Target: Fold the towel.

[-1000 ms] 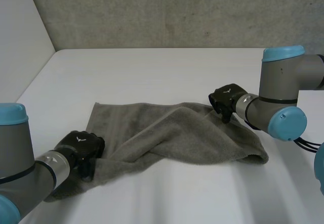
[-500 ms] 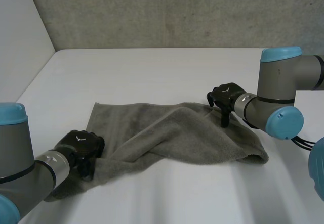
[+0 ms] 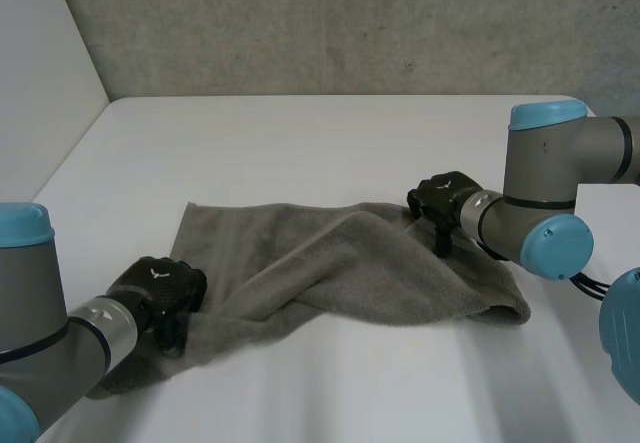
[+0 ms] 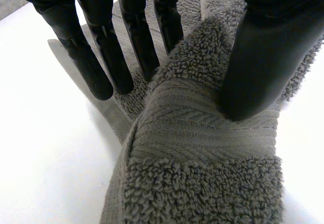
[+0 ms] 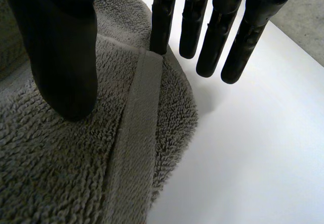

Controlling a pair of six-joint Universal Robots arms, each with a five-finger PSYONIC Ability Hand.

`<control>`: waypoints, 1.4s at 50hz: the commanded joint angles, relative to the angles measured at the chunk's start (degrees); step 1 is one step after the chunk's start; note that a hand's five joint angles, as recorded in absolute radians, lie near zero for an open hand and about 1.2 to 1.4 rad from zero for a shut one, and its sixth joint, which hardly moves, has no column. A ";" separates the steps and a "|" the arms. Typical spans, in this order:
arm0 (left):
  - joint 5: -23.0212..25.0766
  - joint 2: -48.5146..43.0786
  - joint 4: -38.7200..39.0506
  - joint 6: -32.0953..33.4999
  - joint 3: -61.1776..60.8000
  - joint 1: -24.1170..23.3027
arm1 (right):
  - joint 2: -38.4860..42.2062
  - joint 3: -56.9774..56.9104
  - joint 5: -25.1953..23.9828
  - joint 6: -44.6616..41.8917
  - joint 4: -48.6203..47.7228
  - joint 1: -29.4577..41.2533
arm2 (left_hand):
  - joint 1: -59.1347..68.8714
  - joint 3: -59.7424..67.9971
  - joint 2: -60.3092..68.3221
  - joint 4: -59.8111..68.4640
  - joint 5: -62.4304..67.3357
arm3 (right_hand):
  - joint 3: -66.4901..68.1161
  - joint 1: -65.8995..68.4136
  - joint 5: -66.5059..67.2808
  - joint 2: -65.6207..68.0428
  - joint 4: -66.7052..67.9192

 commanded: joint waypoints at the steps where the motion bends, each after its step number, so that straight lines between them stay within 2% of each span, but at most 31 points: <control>1: 0.00 0.08 0.01 -0.02 0.06 0.00 | -0.27 0.02 0.00 0.06 0.22 -0.09 | -5.78 -6.06 -6.10 -5.69 -15.56 | 8.12 8.24 8.26 7.64 8.01; 7: 0.00 0.00 0.01 -0.02 0.15 0.00 | -0.71 0.29 -0.09 0.23 0.22 0.09 | -5.78 -6.06 -6.10 -5.69 -15.56 | 18.41 18.53 18.55 17.93 18.30; 21: 0.00 0.08 0.01 -0.02 0.15 0.09 | -0.80 1.34 -0.26 1.46 0.22 0.09 | -5.78 -6.06 -6.10 -5.69 -15.56 | 28.52 28.64 28.66 28.04 28.41; 29: 0.08 0.08 0.01 -0.02 0.06 0.09 | -0.71 2.66 -1.14 1.99 -0.04 -0.27 | -5.78 -6.06 -6.10 -5.69 -15.56 | 23.98 24.10 24.12 23.49 23.87; 31: 0.08 0.08 0.01 -0.02 0.06 0.00 | -0.71 2.75 -1.14 2.34 -0.13 -0.35 | -5.78 -6.06 -6.10 -5.69 -15.56 | 15.79 15.90 15.93 15.30 15.68; 32: 0.08 0.08 0.01 -0.02 0.06 0.00 | -0.71 2.75 -1.14 2.34 -0.13 -0.35 | -5.78 -6.06 -6.10 -5.69 -15.56 | 15.74 15.86 15.88 15.25 15.63; 33: 0.08 0.08 0.01 -0.02 0.06 0.00 | -0.71 2.75 -1.14 2.34 -0.22 -0.44 | -5.78 -6.06 -6.10 -5.69 -15.56 | 9.41 9.53 9.55 8.92 9.30; 37: 0.00 0.08 0.01 -0.02 0.06 0.00 | -0.71 2.75 -1.14 2.34 -0.31 -0.44 | -5.78 -6.06 -6.10 -5.69 -15.56 | 6.65 6.77 6.79 6.17 6.54; 40: 0.00 0.08 0.01 -0.02 0.15 0.00 | -0.71 2.84 -1.14 2.34 -0.31 -0.35 | -5.78 -6.06 -6.10 -5.69 -15.56 | 14.22 14.34 14.36 13.74 14.11; 42: 0.00 0.08 0.01 -0.02 0.15 0.09 | -0.80 2.84 -1.14 2.34 -0.31 -0.35 | -5.78 -6.06 -6.10 -5.69 -15.56 | 33.13 33.24 33.26 32.64 33.02; 43: 0.00 0.08 0.01 -0.02 0.15 0.09 | -0.80 2.84 -1.14 2.34 -0.31 -0.35 | -5.78 -6.06 -6.10 -5.69 -15.56 | 33.23 33.35 33.37 32.74 33.12; 44: 0.00 0.08 0.01 -0.02 0.15 0.09 | -0.80 2.84 -1.14 2.34 -0.22 -0.27 | -5.78 -6.06 -6.10 -5.69 -15.56 | 45.39 45.51 45.53 44.90 45.28; 46: 0.00 0.17 0.01 -0.02 0.15 0.09 | -0.71 2.92 -1.14 2.34 -0.31 -0.18 | -5.78 -6.06 -6.10 -5.69 -15.56 | 50.45 50.57 50.59 49.96 50.34; 56: 0.00 0.70 0.01 -0.11 0.23 0.09 | -2.99 3.98 -1.14 3.04 -0.31 -0.44 | -5.78 -6.06 -6.10 -5.69 -15.56 | 50.50 50.62 50.64 50.01 50.39; 59: -0.09 1.05 0.10 -0.11 0.23 0.09 | -6.77 4.07 -1.23 6.38 -0.57 -0.97 | -6.29 -6.56 -6.60 -6.20 -16.07 | 50.50 50.62 50.64 50.01 50.39; 61: -0.27 1.31 0.18 -0.11 0.32 0.09 | -11.49 4.07 -1.75 11.80 -1.27 -1.14 | -9.63 -9.90 -9.94 -9.54 -19.41 | 50.50 50.62 50.64 50.01 50.39; 64: -0.36 1.40 0.27 -0.11 0.32 0.09 | -13.54 4.24 -2.20 14.21 -2.15 -1.94 | -12.68 -12.95 -13.00 -12.59 -22.46 | 50.50 50.62 50.64 50.01 50.39; 66: -0.53 2.10 0.53 -0.11 0.32 0.17 | -16.69 5.38 -2.55 17.71 -4.34 -5.17 | -18.37 -18.64 -18.68 -18.27 -28.15 | 50.50 50.62 50.64 50.01 50.39; 70: -0.53 2.63 0.80 -0.37 0.32 0.44 | -19.60 7.93 -2.64 19.30 -5.41 -7.21 | -22.77 -23.05 -23.09 -22.68 -32.55 | 50.50 50.62 50.64 50.01 50.39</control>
